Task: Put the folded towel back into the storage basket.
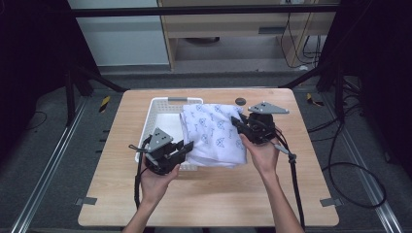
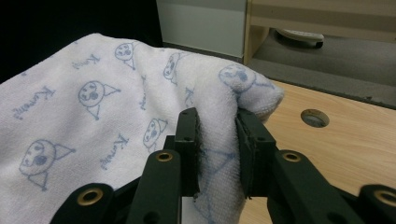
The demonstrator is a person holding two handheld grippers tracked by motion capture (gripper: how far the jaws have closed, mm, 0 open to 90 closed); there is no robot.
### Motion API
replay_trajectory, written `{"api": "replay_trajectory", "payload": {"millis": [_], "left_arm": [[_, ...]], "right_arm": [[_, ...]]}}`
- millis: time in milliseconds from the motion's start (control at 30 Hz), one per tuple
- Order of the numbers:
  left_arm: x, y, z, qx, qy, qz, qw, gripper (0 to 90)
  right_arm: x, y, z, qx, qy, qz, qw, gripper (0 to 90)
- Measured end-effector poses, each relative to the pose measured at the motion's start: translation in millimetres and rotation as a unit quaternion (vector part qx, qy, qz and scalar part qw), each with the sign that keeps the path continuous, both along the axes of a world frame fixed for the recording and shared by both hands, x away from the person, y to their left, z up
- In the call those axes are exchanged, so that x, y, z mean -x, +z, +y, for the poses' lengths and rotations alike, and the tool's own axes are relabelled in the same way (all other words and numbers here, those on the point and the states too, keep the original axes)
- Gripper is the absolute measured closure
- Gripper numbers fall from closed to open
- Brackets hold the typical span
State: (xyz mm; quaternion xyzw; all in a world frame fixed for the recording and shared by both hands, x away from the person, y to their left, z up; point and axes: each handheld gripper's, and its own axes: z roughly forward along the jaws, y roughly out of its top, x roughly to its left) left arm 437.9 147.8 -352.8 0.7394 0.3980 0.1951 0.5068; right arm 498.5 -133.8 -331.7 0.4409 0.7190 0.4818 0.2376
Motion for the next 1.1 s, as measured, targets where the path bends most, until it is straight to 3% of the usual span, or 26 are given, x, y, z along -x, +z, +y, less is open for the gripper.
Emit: {"api": "replay_trajectory", "payload": {"millis": [433,733,1100], "left_arm": [[-7.6,8.8,29.8,0.018,0.024,-0.007,0.9995,76.0],[-8.4,7.9,48.3,0.013,0.040,-0.013,0.9990,76.0],[-16.0,3.2,79.9,0.021,0.068,-0.004,0.9975,76.0]], "right_arm": [[-17.3,16.6,31.7,-0.003,0.015,-0.015,0.9998,72.2],[-24.8,15.9,52.0,0.000,0.024,-0.015,0.9996,72.2],[-41.0,9.3,84.3,0.000,0.039,-0.008,0.9992,72.3]]}}
